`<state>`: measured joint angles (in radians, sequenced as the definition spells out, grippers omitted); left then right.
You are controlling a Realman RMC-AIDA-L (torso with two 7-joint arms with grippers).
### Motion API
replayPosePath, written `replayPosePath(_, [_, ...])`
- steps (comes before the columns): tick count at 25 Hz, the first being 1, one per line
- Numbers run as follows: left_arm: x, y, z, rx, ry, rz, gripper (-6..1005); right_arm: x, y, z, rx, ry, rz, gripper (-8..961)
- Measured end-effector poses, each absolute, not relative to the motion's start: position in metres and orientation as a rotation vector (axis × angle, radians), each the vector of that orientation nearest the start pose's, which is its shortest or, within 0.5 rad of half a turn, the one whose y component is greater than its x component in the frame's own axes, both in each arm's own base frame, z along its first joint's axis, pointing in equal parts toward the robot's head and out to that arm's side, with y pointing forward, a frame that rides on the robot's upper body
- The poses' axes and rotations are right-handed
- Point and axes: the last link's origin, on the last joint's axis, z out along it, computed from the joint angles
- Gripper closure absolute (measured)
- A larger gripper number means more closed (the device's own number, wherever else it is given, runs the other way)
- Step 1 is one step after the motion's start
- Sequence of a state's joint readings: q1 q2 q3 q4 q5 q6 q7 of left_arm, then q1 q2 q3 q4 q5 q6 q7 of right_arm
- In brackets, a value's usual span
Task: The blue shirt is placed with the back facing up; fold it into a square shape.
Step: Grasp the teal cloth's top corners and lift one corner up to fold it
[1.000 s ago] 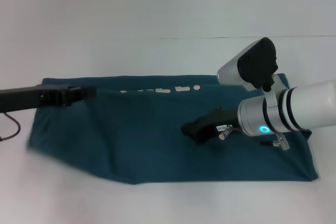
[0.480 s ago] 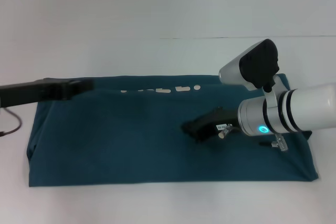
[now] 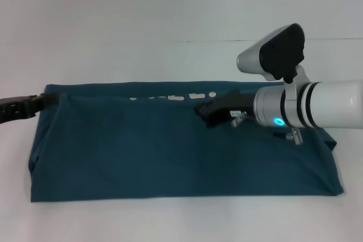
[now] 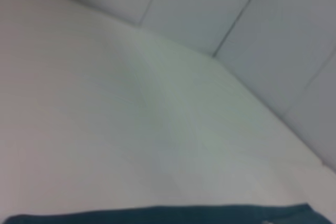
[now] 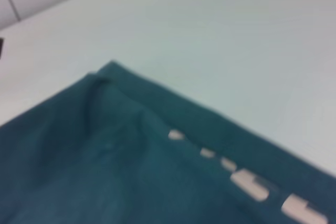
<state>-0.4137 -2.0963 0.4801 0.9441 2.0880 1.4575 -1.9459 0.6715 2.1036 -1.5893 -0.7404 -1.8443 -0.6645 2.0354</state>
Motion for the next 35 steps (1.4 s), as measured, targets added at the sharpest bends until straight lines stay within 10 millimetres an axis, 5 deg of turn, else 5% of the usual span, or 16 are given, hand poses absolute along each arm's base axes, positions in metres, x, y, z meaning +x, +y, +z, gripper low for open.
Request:
replayPosePath(10, [-0.328, 0.309, 0.070, -2.058, -1.143, -0.918, 903, 0.164, 0.409, -0.088, -2.481, 0.666, 0.472, 938])
replayPosePath(20, [-0.318, 0.318, 0.043, -2.064, -1.125, -0.954, 886, 0.140, 0.418, -0.076, -2.408, 0.498, 0.677, 938])
replayPosePath(27, [-0.326, 0.327, 0.051, -1.915, -1.181, -0.992, 887, 0.150, 0.432, -0.050, -2.261, 0.478, 0.767, 939])
replayPosePath(35, [-0.332, 0.321, 0.065, -1.771, -1.183, -1.129, 877, 0.150, 0.435, -0.054, -2.272, 0.384, 0.705, 940])
